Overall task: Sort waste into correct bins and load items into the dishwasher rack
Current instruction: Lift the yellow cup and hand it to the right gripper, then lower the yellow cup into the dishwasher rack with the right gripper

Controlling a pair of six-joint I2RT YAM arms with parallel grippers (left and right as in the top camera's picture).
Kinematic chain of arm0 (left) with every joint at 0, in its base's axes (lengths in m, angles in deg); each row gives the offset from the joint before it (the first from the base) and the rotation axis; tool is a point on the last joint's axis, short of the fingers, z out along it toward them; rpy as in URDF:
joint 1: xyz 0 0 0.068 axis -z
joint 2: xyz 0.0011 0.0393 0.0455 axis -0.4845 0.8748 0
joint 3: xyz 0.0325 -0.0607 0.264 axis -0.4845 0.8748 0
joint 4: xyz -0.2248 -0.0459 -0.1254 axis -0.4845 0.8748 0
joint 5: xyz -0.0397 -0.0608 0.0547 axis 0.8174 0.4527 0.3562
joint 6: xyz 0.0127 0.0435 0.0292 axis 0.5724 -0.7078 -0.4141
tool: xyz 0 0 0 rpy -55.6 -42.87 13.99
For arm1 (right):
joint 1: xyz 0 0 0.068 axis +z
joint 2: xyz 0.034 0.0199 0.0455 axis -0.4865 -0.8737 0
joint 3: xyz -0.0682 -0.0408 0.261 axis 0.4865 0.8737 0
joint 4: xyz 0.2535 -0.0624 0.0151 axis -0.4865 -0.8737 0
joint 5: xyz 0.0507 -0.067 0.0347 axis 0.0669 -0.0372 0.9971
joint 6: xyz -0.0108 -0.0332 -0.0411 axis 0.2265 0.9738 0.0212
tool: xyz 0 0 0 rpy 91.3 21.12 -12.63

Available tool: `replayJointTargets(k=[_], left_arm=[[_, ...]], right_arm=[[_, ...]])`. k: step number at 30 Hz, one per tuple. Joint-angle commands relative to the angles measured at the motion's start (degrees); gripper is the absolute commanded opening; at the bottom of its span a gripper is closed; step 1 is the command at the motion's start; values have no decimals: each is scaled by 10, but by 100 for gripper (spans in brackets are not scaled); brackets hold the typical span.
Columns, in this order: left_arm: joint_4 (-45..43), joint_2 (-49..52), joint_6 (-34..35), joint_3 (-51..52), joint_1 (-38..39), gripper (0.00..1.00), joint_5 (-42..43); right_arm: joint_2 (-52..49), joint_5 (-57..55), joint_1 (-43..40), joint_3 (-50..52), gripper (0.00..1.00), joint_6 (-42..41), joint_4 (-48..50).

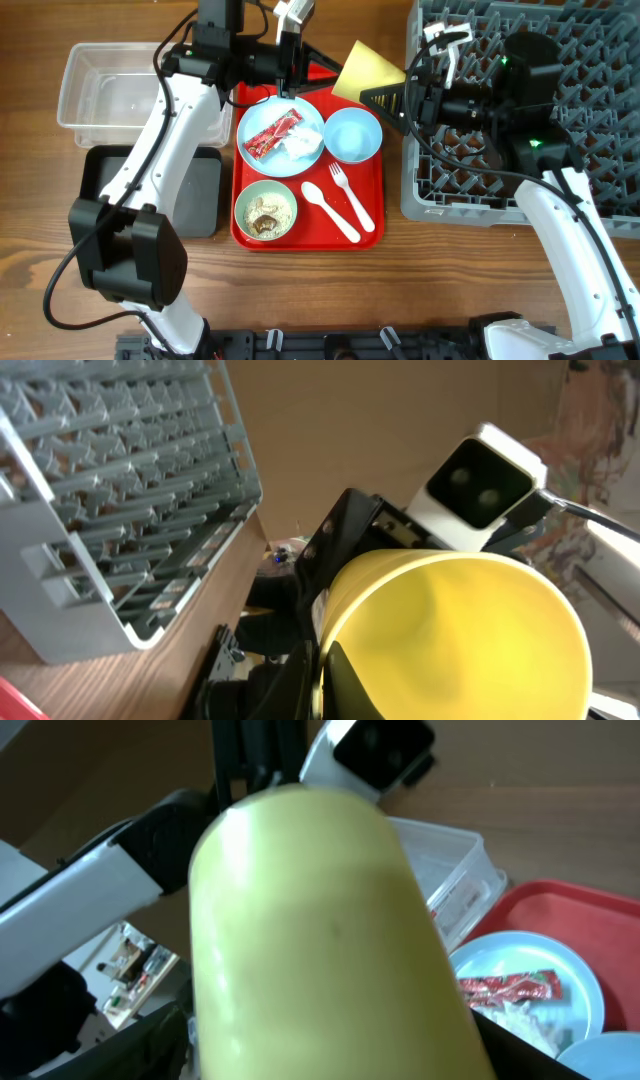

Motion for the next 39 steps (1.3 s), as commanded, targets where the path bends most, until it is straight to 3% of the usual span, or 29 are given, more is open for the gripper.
replayJointTargets(k=[1, 4, 6, 9, 14, 23, 28, 29, 30, 32, 34, 39], left_arm=[[-30, -8, 37, -5, 0, 4, 14], [-33, -8, 38, -5, 0, 4, 14], [-33, -8, 38, -5, 0, 4, 14], [-33, -8, 38, -5, 0, 4, 20], [-33, -8, 38, -5, 1, 4, 20], [-33, -8, 38, -5, 1, 4, 24], [-33, -8, 38, -5, 1, 5, 24], [-33, -8, 38, -5, 1, 8, 24], [-33, -8, 38, -5, 1, 28, 24], [-33, -8, 38, -5, 0, 56, 24], [-33, -8, 38, -5, -5, 71, 19], [-33, -8, 38, -5, -33, 82, 11]], right_arm=[[-1, 16, 3, -11, 71, 10, -2], [0, 15, 3, -11, 63, 11, -2], [2, 13, 1, -11, 63, 11, -2], [8, 11, -14, -11, 83, 11, 3], [10, 28, -24, -11, 85, 10, 10], [10, 38, -24, -11, 76, 9, 29], [10, 56, -23, -11, 62, 9, 35], [10, 57, -23, -11, 62, 9, 35], [11, 57, -23, -11, 60, 10, 33], [17, 59, -29, -11, 58, 12, 30], [31, 58, -43, -11, 58, 12, 17], [93, -3, -100, -11, 55, 38, -96]])
